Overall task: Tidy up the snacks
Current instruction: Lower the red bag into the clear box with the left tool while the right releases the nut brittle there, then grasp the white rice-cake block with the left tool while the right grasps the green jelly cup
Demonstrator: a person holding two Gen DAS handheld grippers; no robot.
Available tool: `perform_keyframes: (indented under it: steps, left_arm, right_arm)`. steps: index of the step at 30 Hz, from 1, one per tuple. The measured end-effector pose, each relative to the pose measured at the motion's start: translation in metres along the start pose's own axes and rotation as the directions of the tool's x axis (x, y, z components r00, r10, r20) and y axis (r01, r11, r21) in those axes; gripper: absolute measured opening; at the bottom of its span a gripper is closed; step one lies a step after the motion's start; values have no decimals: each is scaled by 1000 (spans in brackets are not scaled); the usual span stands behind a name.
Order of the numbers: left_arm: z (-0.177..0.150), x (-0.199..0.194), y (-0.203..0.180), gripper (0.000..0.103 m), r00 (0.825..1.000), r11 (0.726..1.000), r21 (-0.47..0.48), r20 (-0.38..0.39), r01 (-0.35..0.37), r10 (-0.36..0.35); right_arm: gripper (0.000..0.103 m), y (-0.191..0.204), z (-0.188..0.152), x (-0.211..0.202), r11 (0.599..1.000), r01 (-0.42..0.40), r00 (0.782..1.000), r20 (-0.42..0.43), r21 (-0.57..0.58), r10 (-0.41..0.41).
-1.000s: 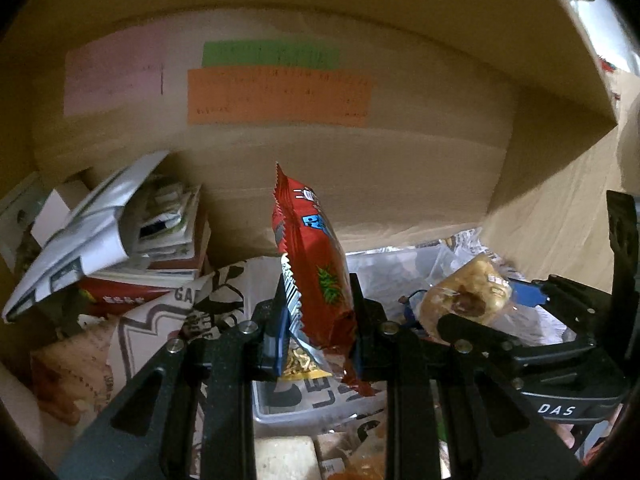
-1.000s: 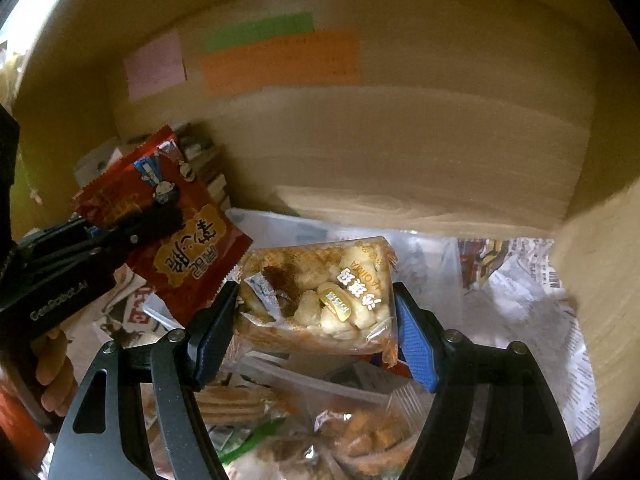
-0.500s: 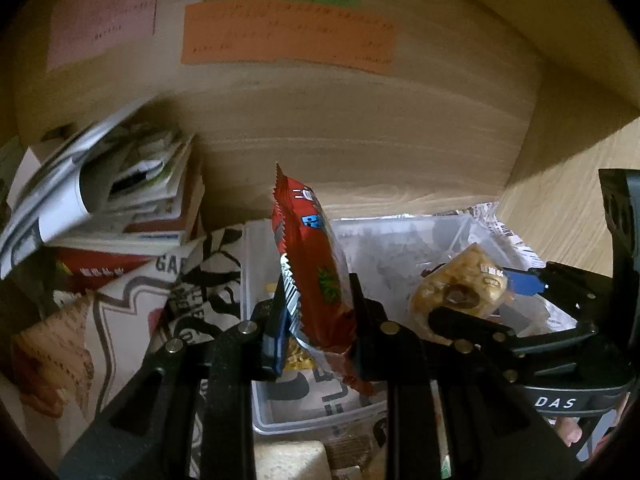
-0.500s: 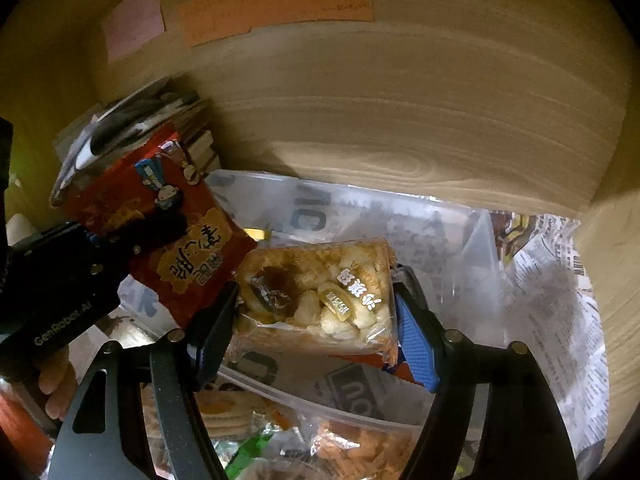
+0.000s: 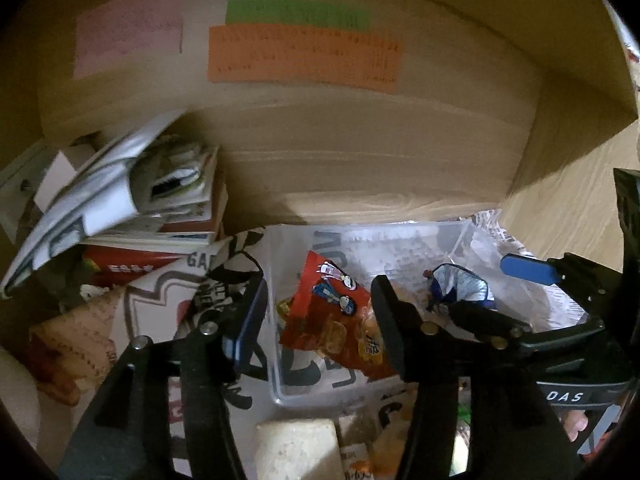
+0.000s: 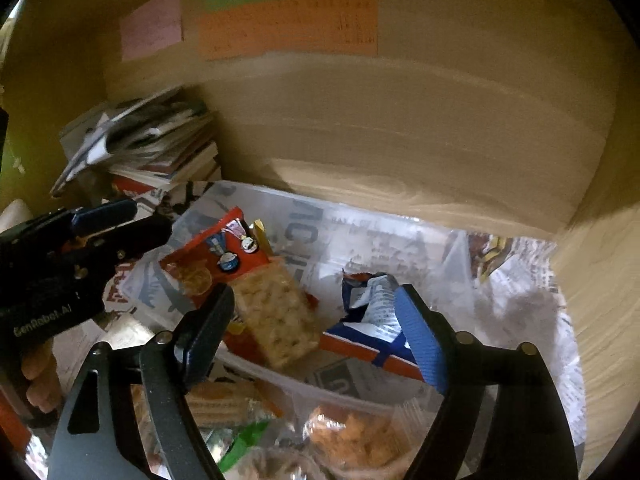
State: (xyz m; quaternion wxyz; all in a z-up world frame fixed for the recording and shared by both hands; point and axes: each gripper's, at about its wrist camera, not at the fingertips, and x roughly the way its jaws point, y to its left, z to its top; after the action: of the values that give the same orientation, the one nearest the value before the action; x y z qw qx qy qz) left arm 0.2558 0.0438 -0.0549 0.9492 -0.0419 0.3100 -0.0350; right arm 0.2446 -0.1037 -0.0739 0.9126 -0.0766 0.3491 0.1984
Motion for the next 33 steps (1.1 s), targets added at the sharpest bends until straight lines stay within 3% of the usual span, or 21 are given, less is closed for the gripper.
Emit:
perform_keyframes:
  steps: [10, 17, 26, 33]
  left_arm:
    - [-17, -47, 1, 65, 1000, 1000, 29, 25, -9, 8]
    - [-40, -64, 7, 71, 999, 998, 54, 17, -38, 37]
    - [-79, -47, 24, 71, 990, 997, 37, -116, -73, 76]
    - [-102, -33, 25, 71, 980, 999, 7, -191, -46, 47]
  right_arm:
    - [83, -5, -15, -46, 1000, 17, 997, 82, 4, -17]
    - [83, -18, -35, -66, 999, 39, 996, 80, 34, -42]
    - [83, -45, -67, -66, 991, 104, 995, -2, 79, -104]
    - [83, -62, -92, -52, 984, 114, 991, -85, 133, -104]
